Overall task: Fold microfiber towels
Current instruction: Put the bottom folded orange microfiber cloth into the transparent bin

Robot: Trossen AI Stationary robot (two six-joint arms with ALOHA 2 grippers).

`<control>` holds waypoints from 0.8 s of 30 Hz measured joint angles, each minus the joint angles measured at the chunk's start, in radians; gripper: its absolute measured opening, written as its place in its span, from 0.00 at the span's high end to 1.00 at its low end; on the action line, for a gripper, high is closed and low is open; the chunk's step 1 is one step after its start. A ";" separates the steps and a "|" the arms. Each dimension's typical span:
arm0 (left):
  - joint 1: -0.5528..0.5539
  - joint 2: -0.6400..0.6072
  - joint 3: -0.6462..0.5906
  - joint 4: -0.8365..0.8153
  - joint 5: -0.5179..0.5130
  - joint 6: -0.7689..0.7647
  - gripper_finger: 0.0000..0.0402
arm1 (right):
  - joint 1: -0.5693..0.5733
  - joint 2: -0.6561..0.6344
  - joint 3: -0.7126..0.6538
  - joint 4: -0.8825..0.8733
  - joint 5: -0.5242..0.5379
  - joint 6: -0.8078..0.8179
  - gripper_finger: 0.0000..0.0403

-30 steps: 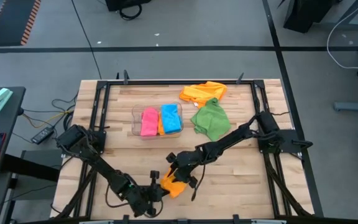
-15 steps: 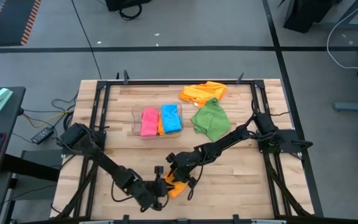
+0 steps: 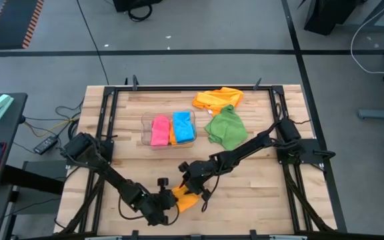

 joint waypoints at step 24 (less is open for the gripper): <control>0.002 0.000 0.002 -0.112 -0.002 -0.097 0.97 | 0.172 -0.040 0.001 -0.033 0.165 -0.220 0.37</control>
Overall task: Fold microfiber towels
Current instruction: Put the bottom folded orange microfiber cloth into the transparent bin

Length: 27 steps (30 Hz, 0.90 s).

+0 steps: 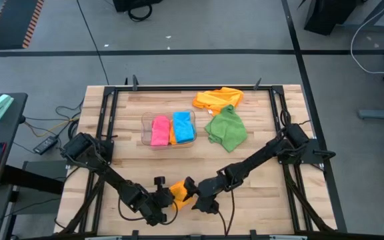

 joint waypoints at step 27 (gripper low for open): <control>0.008 0.000 -0.001 -0.030 -0.026 0.000 0.94 | -0.091 0.079 0.000 0.019 0.137 -0.754 0.27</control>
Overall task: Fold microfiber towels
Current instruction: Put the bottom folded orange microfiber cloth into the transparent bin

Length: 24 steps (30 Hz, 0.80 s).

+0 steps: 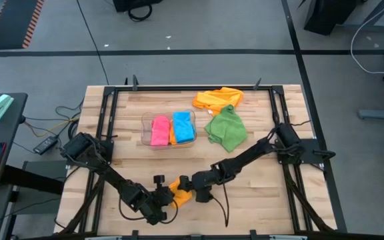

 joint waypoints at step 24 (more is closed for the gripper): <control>-0.026 -0.108 -0.003 -0.056 -0.079 0.003 0.76 | 0.005 -0.015 -0.001 -0.041 0.102 0.074 0.88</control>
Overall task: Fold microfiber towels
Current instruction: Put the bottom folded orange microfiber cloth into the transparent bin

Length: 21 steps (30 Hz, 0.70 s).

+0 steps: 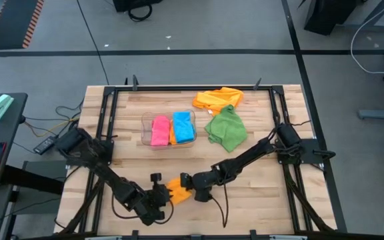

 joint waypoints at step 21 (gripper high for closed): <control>-0.016 -0.240 0.002 -0.142 -0.157 0.385 0.68 | -0.324 -0.394 0.000 -0.294 -0.141 0.885 0.89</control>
